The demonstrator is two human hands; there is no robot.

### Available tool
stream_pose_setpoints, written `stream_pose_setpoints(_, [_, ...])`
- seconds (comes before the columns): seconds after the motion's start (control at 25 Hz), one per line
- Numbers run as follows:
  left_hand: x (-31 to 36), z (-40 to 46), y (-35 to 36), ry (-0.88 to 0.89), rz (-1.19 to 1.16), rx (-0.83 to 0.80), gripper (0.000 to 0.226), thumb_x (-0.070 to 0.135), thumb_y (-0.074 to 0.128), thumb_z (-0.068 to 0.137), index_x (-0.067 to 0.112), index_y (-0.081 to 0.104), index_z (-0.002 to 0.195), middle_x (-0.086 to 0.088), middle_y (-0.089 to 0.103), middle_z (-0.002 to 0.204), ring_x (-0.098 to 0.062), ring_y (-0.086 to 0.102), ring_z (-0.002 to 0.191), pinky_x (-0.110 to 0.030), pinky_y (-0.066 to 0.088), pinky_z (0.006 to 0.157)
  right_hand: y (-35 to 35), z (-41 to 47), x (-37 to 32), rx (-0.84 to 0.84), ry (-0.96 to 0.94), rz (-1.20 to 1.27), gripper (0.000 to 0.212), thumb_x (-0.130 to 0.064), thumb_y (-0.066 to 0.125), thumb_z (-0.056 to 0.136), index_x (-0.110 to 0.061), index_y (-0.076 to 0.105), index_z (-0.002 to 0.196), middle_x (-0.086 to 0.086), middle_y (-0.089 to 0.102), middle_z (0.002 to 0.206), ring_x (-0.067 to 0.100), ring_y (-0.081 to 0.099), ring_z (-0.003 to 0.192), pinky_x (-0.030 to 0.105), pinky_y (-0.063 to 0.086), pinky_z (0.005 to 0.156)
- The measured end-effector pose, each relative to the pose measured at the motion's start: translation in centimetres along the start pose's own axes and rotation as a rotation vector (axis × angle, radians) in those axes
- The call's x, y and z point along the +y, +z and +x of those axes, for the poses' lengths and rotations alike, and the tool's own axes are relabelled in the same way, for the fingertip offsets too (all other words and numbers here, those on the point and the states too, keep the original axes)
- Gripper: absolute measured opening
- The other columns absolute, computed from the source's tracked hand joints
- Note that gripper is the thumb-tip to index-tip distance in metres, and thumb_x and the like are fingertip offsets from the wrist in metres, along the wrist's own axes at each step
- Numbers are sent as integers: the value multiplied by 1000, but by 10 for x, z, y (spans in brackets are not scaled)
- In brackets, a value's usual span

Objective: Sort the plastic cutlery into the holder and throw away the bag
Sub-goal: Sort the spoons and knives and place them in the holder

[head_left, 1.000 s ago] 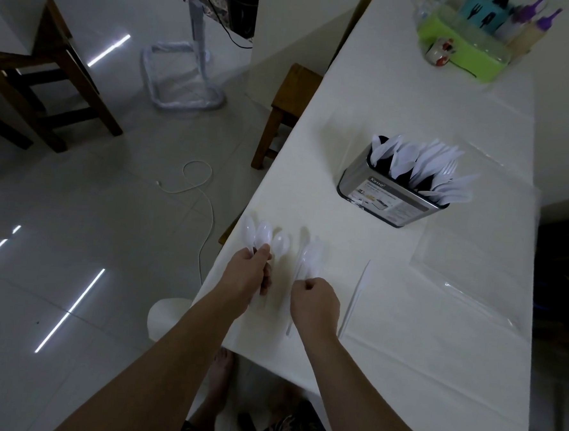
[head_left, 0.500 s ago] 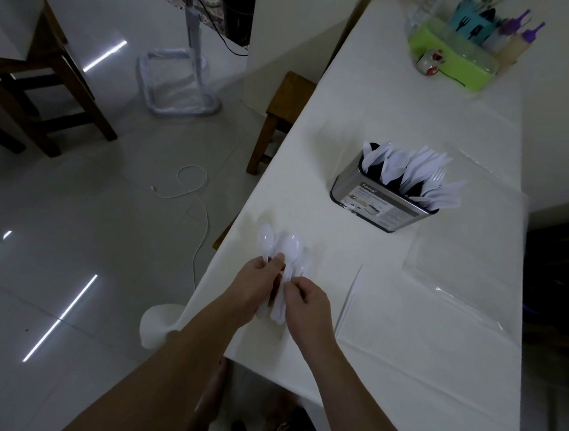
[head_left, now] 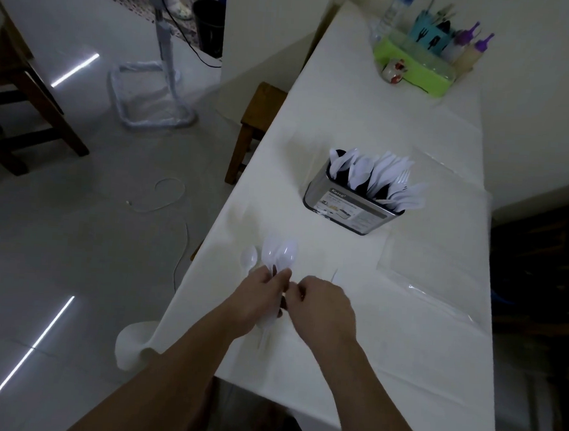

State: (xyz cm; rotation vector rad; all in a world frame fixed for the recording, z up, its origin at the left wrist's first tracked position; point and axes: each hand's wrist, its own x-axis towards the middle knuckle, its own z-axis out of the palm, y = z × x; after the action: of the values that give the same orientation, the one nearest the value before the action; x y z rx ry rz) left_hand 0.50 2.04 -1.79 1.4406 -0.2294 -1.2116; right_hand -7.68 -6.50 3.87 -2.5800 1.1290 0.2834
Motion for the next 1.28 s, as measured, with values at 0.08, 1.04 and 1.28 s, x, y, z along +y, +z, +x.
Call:
stream_pose_setpoints(0.08, [6, 1, 4, 2, 39, -67, 41, 34, 45, 103, 2, 62, 84, -9, 68, 75, -21, 60, 60, -33, 50, 62, -18, 10, 18, 84, 83, 273, 31, -49, 56, 93, -23, 61, 110, -6, 67, 93, 16, 66, 85, 31, 52, 77])
stream_pose_setpoints(1.04, [58, 46, 38, 0, 182, -280, 45, 43, 40, 103, 6, 64, 107, -7, 63, 69, -22, 57, 55, -31, 46, 54, -73, 79, 74, 10, 87, 752, 12, -7, 65, 85, -17, 72, 86, 2, 72, 77, 14, 67, 65, 23, 53, 56])
stream_pose_setpoints(1.28, [54, 57, 31, -65, 75, -304, 43, 45, 46, 101, 4, 58, 107, -3, 46, 68, -12, 35, 50, -27, 30, 49, -87, 89, 73, -157, 7, 699, 21, -7, 66, 88, -23, 67, 101, 2, 74, 84, 17, 73, 69, 25, 54, 56])
